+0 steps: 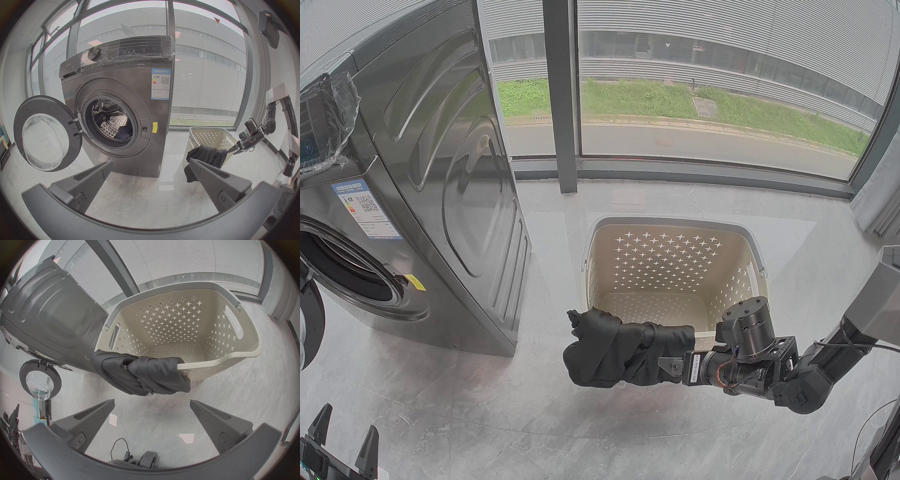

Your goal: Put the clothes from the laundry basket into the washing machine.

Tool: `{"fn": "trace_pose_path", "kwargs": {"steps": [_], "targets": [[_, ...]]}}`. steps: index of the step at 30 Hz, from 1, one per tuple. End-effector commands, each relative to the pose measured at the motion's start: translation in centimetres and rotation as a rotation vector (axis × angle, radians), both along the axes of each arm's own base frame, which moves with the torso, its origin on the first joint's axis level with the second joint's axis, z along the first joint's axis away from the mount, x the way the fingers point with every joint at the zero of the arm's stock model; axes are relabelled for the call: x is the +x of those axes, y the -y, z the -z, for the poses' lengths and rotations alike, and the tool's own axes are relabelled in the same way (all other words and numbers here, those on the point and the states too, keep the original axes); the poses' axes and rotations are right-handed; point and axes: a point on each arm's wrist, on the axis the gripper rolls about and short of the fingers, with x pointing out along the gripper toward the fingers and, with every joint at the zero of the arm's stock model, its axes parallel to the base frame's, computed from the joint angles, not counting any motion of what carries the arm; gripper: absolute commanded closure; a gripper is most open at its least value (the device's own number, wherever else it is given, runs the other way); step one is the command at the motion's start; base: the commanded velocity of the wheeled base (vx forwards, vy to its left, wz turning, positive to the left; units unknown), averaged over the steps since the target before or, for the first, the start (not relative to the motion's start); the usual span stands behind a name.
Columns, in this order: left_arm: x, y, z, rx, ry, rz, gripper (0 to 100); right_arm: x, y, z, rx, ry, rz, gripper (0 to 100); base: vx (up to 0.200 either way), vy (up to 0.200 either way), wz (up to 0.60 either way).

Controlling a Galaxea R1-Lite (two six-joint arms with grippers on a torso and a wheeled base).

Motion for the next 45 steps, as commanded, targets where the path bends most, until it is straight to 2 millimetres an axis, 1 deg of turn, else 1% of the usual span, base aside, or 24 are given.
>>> {"fn": "trace_pose_path", "kwargs": {"steps": [1, 4, 9, 15, 17, 18, 19, 22, 26, 33, 34, 38, 42, 45], "targets": [[0.0, 0.0, 0.4, 0.001, -0.006, -0.001, 0, 0.8, -0.7, 2.3, -0.02, -0.019, -0.003, 0, 0.0, 0.0, 0.0], [0.0, 0.0, 0.4, -0.001, -0.006, -0.001, 0, 1.2, -0.9, 2.4, -0.015, -0.013, -0.004, 0, 0.0, 0.0, 0.0], [0.0, 0.0, 0.4, -0.001, -0.006, -0.001, 0, 2.4, -1.5, 3.4, -0.014, -0.018, 0.007, 0, 0.0, 0.0, 0.0], [0.0, 0.0, 0.4, -0.001, -0.006, -0.001, 0, 3.4, -1.9, 4.0, -0.011, -0.013, 0.014, 0, 0.0, 0.0, 0.0], [0.0, 0.0, 0.4, -0.001, -0.006, -0.001, 0, 3.9, -2.2, 4.7, -0.011, -0.013, 0.017, 0, 0.0, 0.0, 0.0], [0.0, 0.0, 0.4, -0.001, -0.006, -0.001, 0, 3.9, -2.2, 4.7, -0.011, -0.013, 0.017, 0, 0.0, 0.0, 0.0], [0.0, 0.0, 0.4, -0.001, -0.006, -0.001, 0, 4.2, -2.3, 5.2, -0.017, -0.002, 0.026, 0, 0.0, 0.0, 0.0], [0.0, 0.0, 0.4, -0.002, -0.006, -0.001, 0, 4.7, -2.6, 5.8, -0.012, 0.019, 0.029, 0, 0.0, 0.0, 0.0], [0.0, 0.0, 0.4, -0.002, -0.006, -0.001, 0, 6.0, -2.4, 5.8, 0.002, 0.044, 0.05, 0, 0.0, 0.0, 0.0], [0.0, 0.0, 0.4, -0.002, -0.006, -0.002, 0, 7.1, -2.4, 6.3, 0.003, 0.055, 0.067, 0, 0.0, 0.0, 0.0], [0.0, 0.0, 0.4, -0.002, -0.006, -0.002, 0, 7.1, -2.4, 6.2, 0.004, 0.057, 0.069, 100, 0.0, 0.0, 0.0], [0.0, 0.0, 0.4, -0.002, -0.006, -0.002, 0, 7.3, -2.5, 6.0, 0.01, 0.066, 0.073, 100, 0.0, 0.0, 0.0], [0.0, 0.0, 0.4, -0.002, -0.006, -0.002, 0, 6.7, -2.6, 5.5, 0.021, 0.065, 0.069, 100, 0.0, 0.0, 0.0], [0.0, 0.0, 0.4, -0.002, -0.006, -0.002, 0, 5.5, -2.0, 3.4, 0.039, 0.103, 0.063, 100, 0.0, 0.0, 0.0]]}}
